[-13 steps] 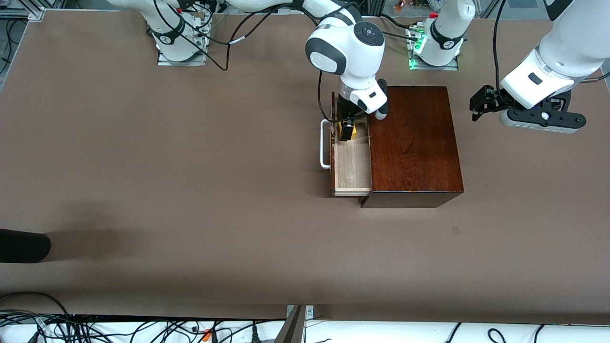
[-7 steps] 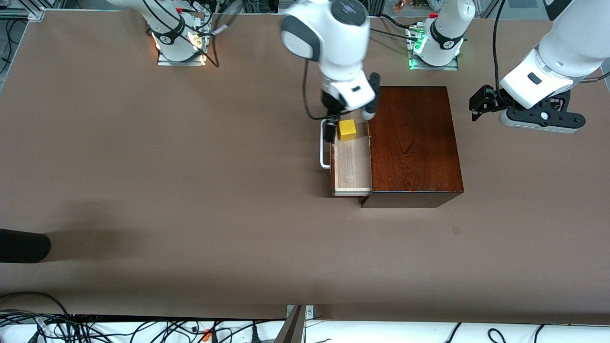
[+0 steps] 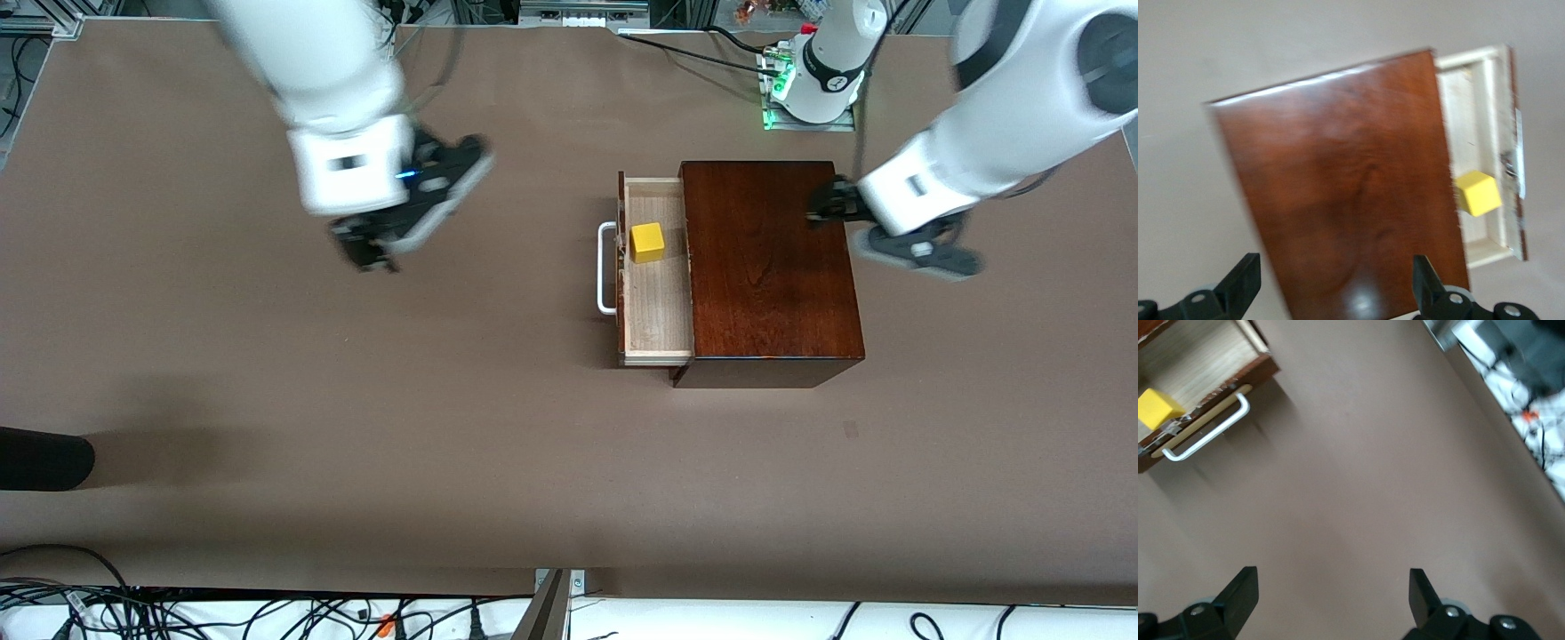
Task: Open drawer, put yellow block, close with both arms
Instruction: 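Withdraw the right gripper while the left gripper moves to the drawer front, then push the drawer front with the left gripper into the box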
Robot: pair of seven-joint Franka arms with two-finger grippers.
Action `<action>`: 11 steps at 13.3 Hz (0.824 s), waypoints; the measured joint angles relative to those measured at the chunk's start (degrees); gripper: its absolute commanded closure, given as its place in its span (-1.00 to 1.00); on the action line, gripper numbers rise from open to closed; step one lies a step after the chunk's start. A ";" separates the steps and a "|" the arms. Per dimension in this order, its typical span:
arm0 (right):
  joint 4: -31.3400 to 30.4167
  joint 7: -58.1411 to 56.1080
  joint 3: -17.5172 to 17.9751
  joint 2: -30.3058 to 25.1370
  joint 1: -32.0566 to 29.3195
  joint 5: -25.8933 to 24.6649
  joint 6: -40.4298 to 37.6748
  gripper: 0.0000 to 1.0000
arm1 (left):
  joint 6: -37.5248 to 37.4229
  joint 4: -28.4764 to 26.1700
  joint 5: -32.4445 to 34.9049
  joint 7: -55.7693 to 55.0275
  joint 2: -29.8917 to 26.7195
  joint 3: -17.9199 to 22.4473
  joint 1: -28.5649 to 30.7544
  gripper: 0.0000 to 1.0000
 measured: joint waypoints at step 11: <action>-31.26 17.59 2.68 -21.53 -16.03 -5.36 3.70 -1.00 | 15.44 21.93 1.86 21.85 30.22 -1.39 -23.49 0.83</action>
